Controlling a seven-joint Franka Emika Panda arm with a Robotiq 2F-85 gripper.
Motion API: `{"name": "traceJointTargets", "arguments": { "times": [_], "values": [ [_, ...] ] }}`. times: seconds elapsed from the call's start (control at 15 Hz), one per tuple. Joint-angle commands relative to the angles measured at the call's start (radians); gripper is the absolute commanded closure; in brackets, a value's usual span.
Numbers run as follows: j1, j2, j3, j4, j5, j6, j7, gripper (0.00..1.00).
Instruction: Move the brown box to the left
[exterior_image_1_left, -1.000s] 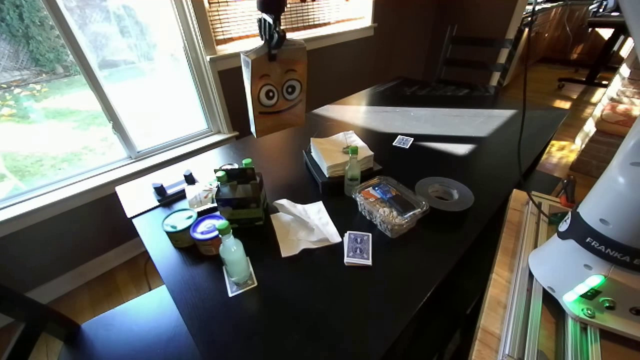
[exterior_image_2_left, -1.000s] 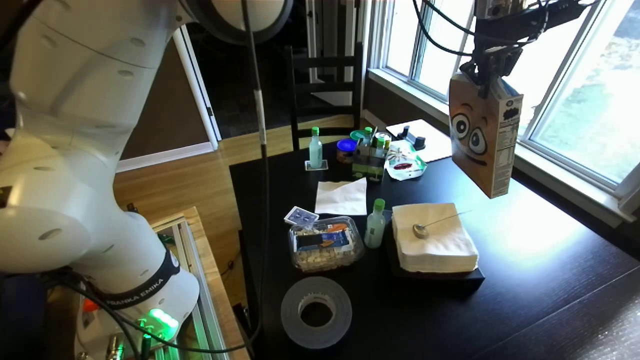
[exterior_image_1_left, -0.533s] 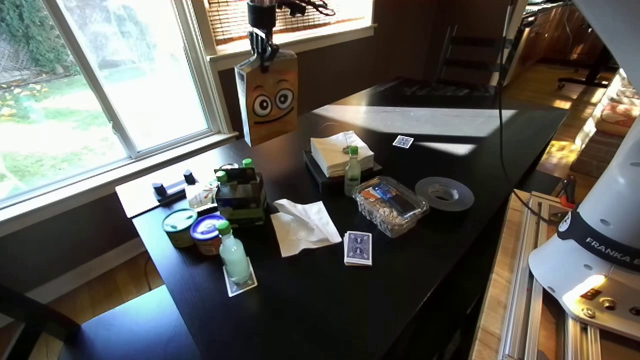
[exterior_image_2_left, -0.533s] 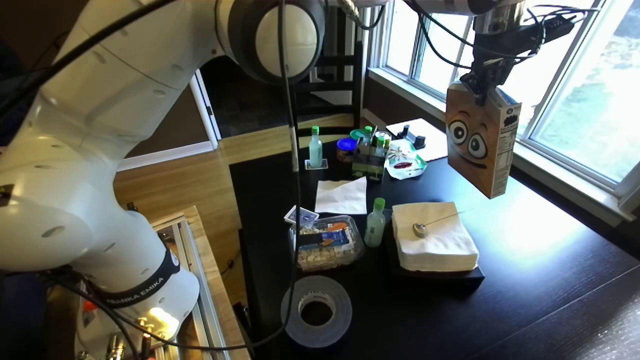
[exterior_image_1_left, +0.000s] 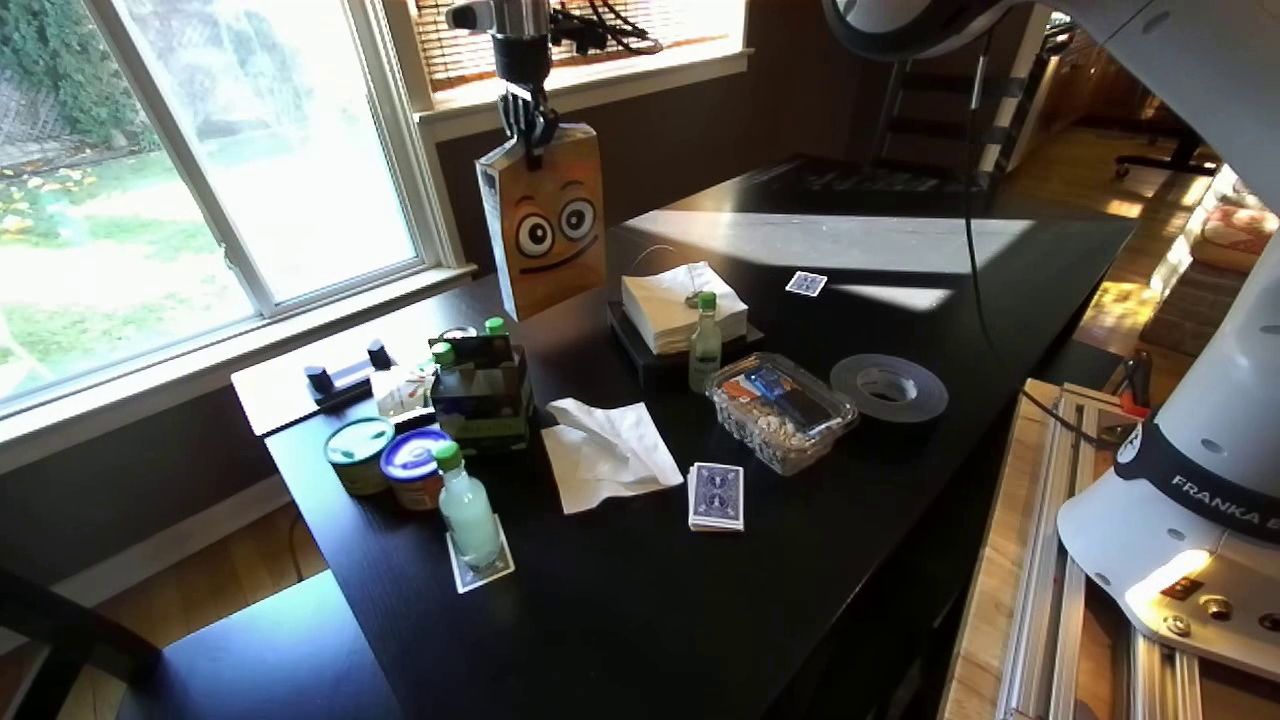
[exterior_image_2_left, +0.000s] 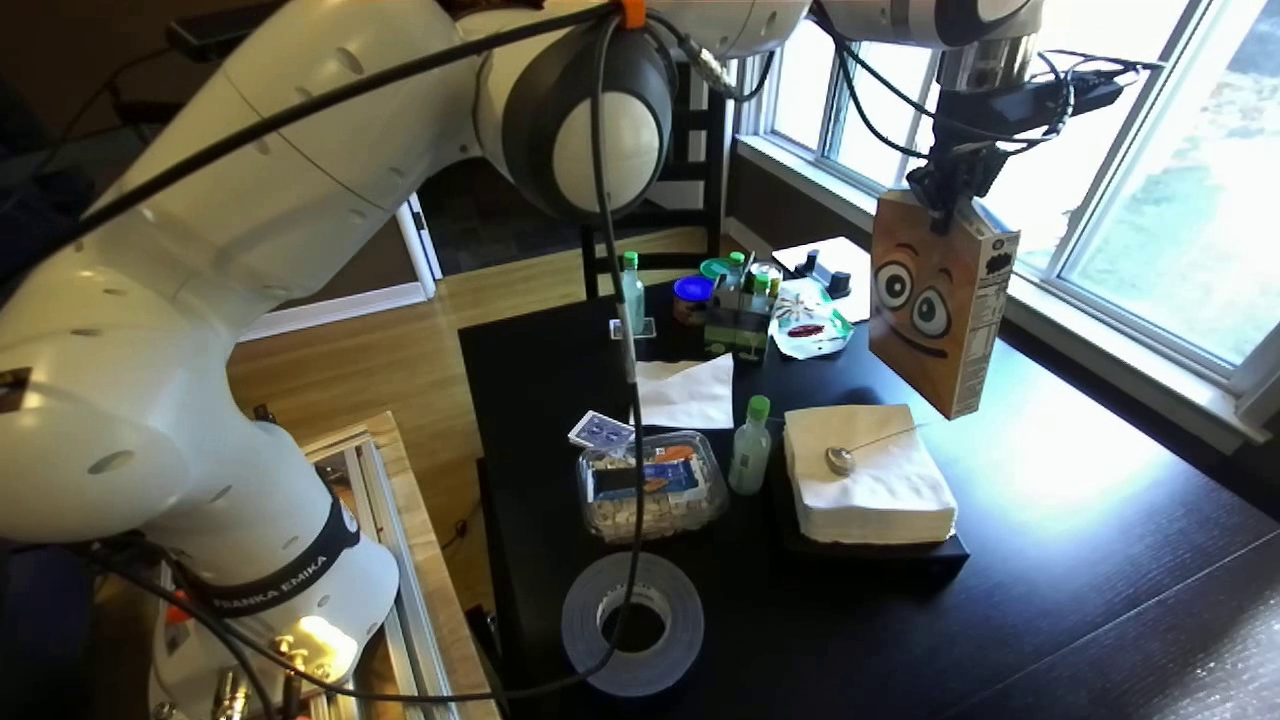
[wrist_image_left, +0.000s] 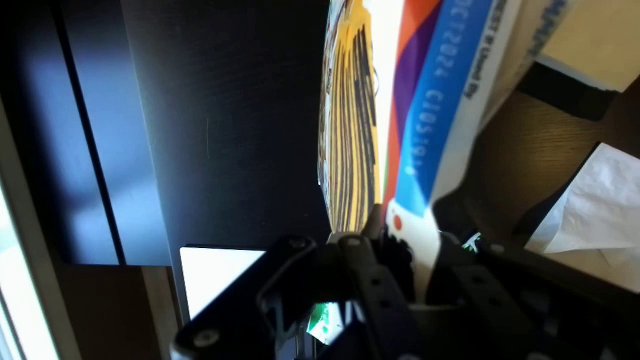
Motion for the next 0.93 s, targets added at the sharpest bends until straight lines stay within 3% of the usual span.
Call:
{"name": "traceJointTargets", "arguments": {
  "times": [0.0,0.87],
  "values": [
    [0.008,0.07,0.003,0.121,-0.001,-0.037,-0.026,0.98],
    [0.029,0.131,0.004,0.166,-0.002,-0.033,-0.03,0.98]
  ]
}}
